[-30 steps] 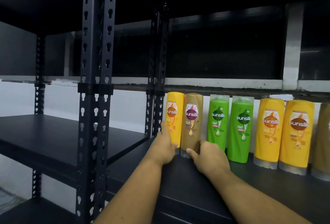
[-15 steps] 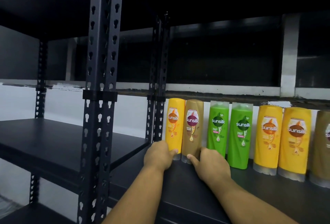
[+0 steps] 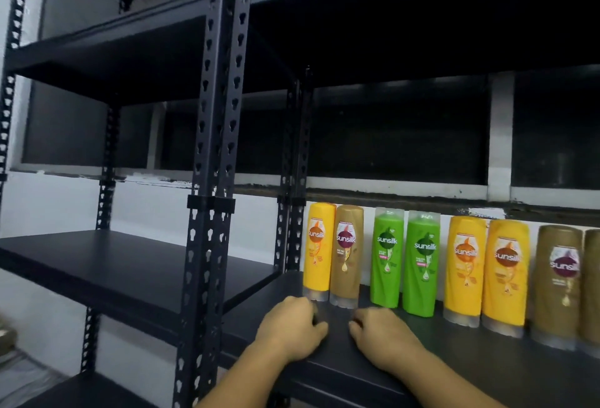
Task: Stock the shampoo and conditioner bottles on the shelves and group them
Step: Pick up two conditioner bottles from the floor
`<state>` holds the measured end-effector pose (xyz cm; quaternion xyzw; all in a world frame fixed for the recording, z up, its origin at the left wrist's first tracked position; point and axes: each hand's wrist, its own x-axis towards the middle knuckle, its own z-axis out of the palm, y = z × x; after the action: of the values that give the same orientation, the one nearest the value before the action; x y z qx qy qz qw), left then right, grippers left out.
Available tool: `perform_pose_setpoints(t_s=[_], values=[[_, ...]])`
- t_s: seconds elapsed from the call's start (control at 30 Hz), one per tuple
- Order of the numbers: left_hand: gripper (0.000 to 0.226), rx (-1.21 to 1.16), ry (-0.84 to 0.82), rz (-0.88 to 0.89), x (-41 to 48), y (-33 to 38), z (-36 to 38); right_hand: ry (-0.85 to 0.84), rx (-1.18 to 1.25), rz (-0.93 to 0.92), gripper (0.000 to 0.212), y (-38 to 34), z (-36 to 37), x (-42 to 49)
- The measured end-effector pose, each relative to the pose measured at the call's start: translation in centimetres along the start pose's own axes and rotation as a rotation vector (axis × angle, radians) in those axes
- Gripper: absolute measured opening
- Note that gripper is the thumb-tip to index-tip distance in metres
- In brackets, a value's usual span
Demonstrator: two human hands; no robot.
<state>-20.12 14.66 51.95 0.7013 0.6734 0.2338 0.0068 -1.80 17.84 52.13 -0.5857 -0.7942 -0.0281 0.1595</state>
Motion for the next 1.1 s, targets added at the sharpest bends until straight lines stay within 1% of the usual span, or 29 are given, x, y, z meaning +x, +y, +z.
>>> perform_pose_setpoints(t_s=[0.07, 0.17, 0.33, 0.4, 0.5, 0.53, 0.63, 0.7, 0.77, 0.87, 0.97, 1.03, 1.07, 1.1], values=[[0.037, -0.028, 0.013, 0.046, -2.2, 0.9, 0.0, -0.059, 0.040, -0.027, 0.042, 0.2, -1.0, -2.2], [0.047, -0.016, 0.069, 0.106, -6.3, 2.3, 0.6, -0.100, -0.015, -0.118, 0.049, 0.4, -2.4, -6.4], [0.046, -0.063, 0.107, 0.159, -12.0, 4.5, 0.8, -0.155, -0.018, -0.194, 0.065, 1.3, -3.1, -12.3], [0.048, -0.125, 0.118, 0.188, -13.8, 4.9, 0.8, -0.123, -0.005, -0.233, 0.067, 1.6, -2.8, -14.4], [0.047, -0.164, 0.119, 0.197, -16.4, 5.0, 1.6, -0.025, 0.074, -0.282, 0.062, 1.6, -2.2, -18.1], [0.048, -0.182, 0.098, 0.189, -17.6, 4.9, 2.2, -0.025, 0.106, -0.289, 0.060, 1.6, -1.5, -19.5], [0.048, -0.213, -0.025, 0.114, -21.9, 4.3, 5.7, -0.185, 0.239, -0.232, 0.052, 1.9, 2.3, -24.4], [0.044, -0.177, -0.139, 0.062, -25.2, 3.6, 9.0, -0.312, 0.232, -0.193, 0.051, 2.4, 6.5, -27.8], [0.040, -0.166, -0.266, 0.005, -28.4, 2.5, 13.1, -0.433, 0.211, -0.153, 0.056, 2.9, 10.9, -30.9], [0.042, -0.187, -0.410, -0.055, -33.5, 0.7, 19.1, -0.555, 0.196, -0.096, 0.063, 3.5, 16.8, -34.6], [0.040, -0.180, -0.563, -0.084, -37.4, -0.7, 24.3, -0.655, 0.222, 0.008, 0.059, 4.2, 22.2, -37.7], [0.052, -0.131, -0.670, -0.112, -39.0, -1.6, 26.9, -0.705, 0.258, 0.049, 0.067, 5.1, 26.1, -39.5], [0.059, -0.116, -0.707, -0.132, -39.7, -2.0, 27.9, -0.743, 0.271, 0.072, 0.067, 5.3, 27.2, -40.3], [0.064, -0.105, -0.733, -0.149, -40.3, -2.5, 28.8, -0.775, 0.274, 0.096, 0.062, 5.5, 28.0, -40.9]])
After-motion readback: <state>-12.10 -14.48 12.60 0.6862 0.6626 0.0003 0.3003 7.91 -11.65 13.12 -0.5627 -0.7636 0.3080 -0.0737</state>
